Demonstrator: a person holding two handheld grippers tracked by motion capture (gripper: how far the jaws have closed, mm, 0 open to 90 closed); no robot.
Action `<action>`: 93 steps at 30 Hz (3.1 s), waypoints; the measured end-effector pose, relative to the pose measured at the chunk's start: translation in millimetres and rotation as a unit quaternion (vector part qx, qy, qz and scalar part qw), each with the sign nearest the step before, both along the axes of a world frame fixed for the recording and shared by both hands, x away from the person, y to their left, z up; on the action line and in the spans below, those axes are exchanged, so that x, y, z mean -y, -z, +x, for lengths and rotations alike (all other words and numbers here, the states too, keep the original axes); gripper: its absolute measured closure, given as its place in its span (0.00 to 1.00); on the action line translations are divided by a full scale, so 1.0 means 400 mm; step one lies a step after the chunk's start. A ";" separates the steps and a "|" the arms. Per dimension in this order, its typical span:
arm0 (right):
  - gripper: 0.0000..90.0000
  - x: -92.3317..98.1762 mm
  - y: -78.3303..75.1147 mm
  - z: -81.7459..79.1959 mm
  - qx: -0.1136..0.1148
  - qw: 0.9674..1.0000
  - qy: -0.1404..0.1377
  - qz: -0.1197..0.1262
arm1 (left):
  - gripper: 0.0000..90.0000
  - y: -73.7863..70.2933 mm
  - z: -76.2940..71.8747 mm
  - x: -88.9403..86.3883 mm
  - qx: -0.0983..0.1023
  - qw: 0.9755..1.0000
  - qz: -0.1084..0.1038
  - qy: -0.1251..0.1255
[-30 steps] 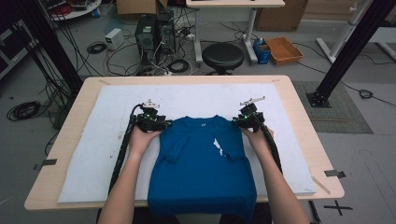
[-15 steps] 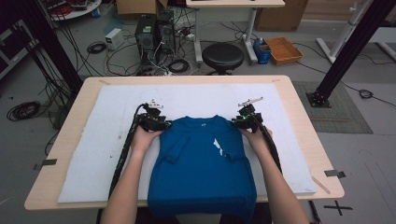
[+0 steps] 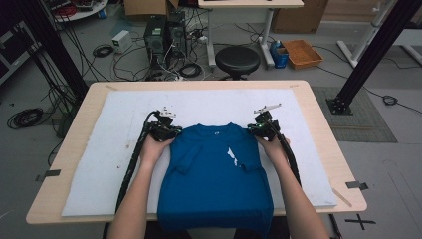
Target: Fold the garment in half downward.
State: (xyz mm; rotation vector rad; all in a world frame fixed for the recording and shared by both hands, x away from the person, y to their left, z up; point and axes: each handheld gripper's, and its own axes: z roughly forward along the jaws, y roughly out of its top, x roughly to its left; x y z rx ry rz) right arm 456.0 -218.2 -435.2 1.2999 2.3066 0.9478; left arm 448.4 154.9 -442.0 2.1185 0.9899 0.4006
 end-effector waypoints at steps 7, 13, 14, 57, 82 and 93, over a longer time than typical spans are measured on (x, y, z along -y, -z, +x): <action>0.99 0.013 -0.011 -0.003 0.006 1.000 0.002 0.019 | 0.98 -0.010 -0.002 -0.008 0.009 1.000 -0.014 0.002; 0.99 0.017 -0.015 -0.005 0.007 1.000 0.002 0.027 | 0.98 -0.010 -0.003 -0.005 0.011 1.000 -0.013 0.004; 0.99 0.017 -0.012 -0.004 0.003 1.000 0.003 0.026 | 0.98 -0.009 -0.003 -0.003 0.012 1.000 -0.011 0.004; 0.99 0.027 -0.087 -0.036 0.080 0.992 -0.023 0.093 | 0.99 -0.103 -0.045 -0.012 0.101 0.993 -0.043 0.043; 0.99 0.070 -0.082 -0.403 0.150 0.978 -0.117 0.085 | 0.99 -0.086 -0.403 -0.036 0.158 0.974 -0.027 0.161; 0.99 0.081 -0.031 -0.514 0.120 0.979 -0.158 0.047 | 0.98 -0.012 -0.502 -0.043 0.132 0.971 0.000 0.198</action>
